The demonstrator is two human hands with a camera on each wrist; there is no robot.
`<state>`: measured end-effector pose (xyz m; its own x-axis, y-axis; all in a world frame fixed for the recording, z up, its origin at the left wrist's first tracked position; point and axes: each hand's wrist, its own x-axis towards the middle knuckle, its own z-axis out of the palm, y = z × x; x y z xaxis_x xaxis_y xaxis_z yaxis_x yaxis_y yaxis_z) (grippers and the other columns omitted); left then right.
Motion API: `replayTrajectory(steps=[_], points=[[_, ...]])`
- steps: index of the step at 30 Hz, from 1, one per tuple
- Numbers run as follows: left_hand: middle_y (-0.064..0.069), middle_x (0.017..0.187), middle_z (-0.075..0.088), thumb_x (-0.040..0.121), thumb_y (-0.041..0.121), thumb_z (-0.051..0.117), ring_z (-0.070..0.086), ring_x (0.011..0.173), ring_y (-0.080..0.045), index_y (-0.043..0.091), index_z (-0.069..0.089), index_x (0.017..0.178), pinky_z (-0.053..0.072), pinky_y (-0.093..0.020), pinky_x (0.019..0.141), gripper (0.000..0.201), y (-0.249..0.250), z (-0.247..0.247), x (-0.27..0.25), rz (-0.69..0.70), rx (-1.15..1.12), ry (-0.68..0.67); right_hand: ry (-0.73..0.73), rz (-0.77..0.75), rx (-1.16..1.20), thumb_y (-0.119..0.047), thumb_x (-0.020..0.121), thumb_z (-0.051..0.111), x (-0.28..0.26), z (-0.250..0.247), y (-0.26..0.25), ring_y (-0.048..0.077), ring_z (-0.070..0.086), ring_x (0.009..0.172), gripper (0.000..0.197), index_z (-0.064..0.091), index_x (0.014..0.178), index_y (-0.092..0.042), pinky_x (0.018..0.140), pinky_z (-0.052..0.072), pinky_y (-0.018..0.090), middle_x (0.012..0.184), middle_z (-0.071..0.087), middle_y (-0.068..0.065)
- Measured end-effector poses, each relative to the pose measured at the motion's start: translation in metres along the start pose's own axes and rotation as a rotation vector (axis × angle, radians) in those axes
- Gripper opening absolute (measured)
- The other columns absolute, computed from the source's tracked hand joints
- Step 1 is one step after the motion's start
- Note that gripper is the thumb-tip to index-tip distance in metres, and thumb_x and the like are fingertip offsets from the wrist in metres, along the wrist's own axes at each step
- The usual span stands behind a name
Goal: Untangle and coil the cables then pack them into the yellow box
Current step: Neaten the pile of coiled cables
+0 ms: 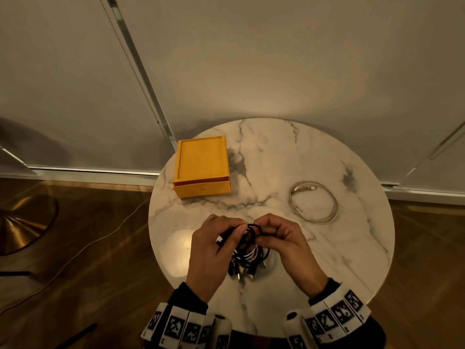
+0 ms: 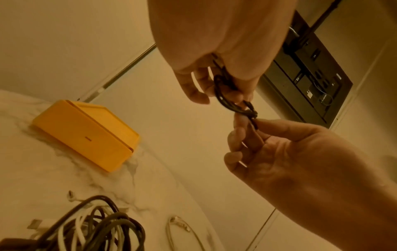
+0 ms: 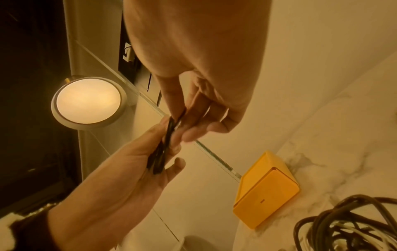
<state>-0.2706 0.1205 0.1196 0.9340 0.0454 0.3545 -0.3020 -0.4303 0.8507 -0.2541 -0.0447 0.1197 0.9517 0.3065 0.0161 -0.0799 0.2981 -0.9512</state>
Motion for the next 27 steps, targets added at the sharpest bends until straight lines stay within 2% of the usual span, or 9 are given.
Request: replayTrajectory(steps=[5, 7, 10, 12, 15, 17, 19, 22, 27], points=[[0.009, 0.082, 0.061, 0.089, 0.033, 0.056, 0.060, 0.075, -0.014, 0.025, 0.066, 0.084, 0.050, -0.033, 0.055, 0.014, 0.004, 0.005, 0.003, -0.051, -0.111, -0.033, 0.002, -0.003, 0.106, 0.003, 0.073, 0.055, 0.005, -0.003, 0.003, 0.022, 0.065, 0.072, 0.019, 0.061, 0.090, -0.001, 0.070, 0.051, 0.023, 0.077, 0.067, 0.015], [0.008, 0.078, 0.064, 0.090, 0.035, 0.057, 0.059, 0.068, -0.009, 0.022, 0.067, 0.084, 0.049, -0.030, 0.055, 0.017, 0.005, 0.003, 0.003, -0.146, -0.208, -0.101, -0.032, 0.023, 0.151, 0.002, 0.076, 0.054, 0.005, -0.004, 0.003, 0.020, 0.067, 0.072, 0.019, 0.060, 0.094, 0.001, 0.070, 0.051, 0.022, 0.079, 0.070, 0.013], [-0.005, 0.074, 0.067, 0.091, 0.024, 0.063, 0.059, 0.063, -0.026, 0.011, 0.068, 0.084, 0.050, -0.036, 0.061, 0.015, 0.004, -0.005, 0.003, -0.348, -0.441, -0.247, -0.058, 0.065, 0.150, 0.000, 0.082, 0.056, 0.003, -0.006, 0.006, 0.018, 0.066, 0.071, 0.019, 0.059, 0.099, 0.006, 0.068, 0.050, 0.020, 0.083, 0.070, 0.014], [-0.006, 0.072, 0.067, 0.087, 0.023, 0.065, 0.057, 0.062, -0.026, 0.014, 0.070, 0.080, 0.049, -0.036, 0.060, 0.012, 0.003, -0.012, 0.004, -0.423, -0.493, -0.287, -0.031, 0.094, 0.020, -0.003, 0.086, 0.061, 0.002, -0.008, 0.007, 0.013, 0.061, 0.070, 0.013, 0.062, 0.094, 0.007, 0.067, 0.047, 0.021, 0.081, 0.067, 0.013], [-0.004, 0.064, 0.065, 0.087, 0.015, 0.062, 0.058, 0.056, -0.013, 0.011, 0.070, 0.078, 0.046, -0.020, 0.052, 0.013, 0.003, -0.014, 0.003, -0.408, -0.454, -0.244, -0.040, 0.150, -0.136, -0.005, 0.092, 0.057, 0.000, -0.010, 0.007, 0.006, 0.056, 0.061, 0.018, 0.069, 0.085, 0.007, 0.063, 0.044, 0.019, 0.070, 0.065, 0.007], [0.000, 0.060, 0.065, 0.091, 0.004, 0.059, 0.058, 0.051, -0.007, 0.003, 0.068, 0.080, 0.044, -0.015, 0.052, 0.014, 0.003, -0.011, 0.003, -0.376, -0.422, -0.180, -0.065, 0.192, -0.084, -0.006, 0.092, 0.055, -0.003, -0.005, 0.006, 0.005, 0.059, 0.061, 0.021, 0.072, 0.084, 0.004, 0.062, 0.045, 0.017, 0.070, 0.068, 0.004], [0.003, 0.064, 0.067, 0.091, 0.002, 0.059, 0.061, 0.056, -0.006, 0.003, 0.068, 0.082, 0.046, -0.015, 0.057, 0.014, 0.003, -0.006, 0.003, -0.344, -0.374, -0.130, -0.086, 0.254, 0.055, -0.011, 0.090, 0.056, -0.006, 0.001, 0.006, 0.010, 0.062, 0.063, 0.022, 0.072, 0.086, 0.003, 0.060, 0.046, 0.019, 0.075, 0.070, 0.009], [0.007, 0.066, 0.068, 0.091, 0.005, 0.060, 0.061, 0.061, -0.003, 0.011, 0.070, 0.080, 0.046, -0.015, 0.061, 0.016, 0.003, 0.000, -0.001, -0.290, -0.274, -0.063, -0.137, 0.338, 0.205, -0.020, 0.091, 0.055, -0.009, 0.010, 0.011, 0.026, 0.064, 0.071, 0.036, 0.065, 0.096, 0.014, 0.059, 0.047, 0.028, 0.090, 0.066, 0.025], [0.012, 0.076, 0.070, 0.091, 0.009, 0.062, 0.066, 0.073, -0.003, 0.022, 0.069, 0.081, 0.049, -0.015, 0.069, 0.018, 0.001, 0.005, -0.007, -0.187, -0.161, 0.041, -0.136, 0.382, 0.205, -0.018, 0.089, 0.054, -0.009, 0.009, 0.007, 0.026, 0.065, 0.069, 0.029, 0.067, 0.093, 0.008, 0.058, 0.050, 0.027, 0.086, 0.068, 0.024]])
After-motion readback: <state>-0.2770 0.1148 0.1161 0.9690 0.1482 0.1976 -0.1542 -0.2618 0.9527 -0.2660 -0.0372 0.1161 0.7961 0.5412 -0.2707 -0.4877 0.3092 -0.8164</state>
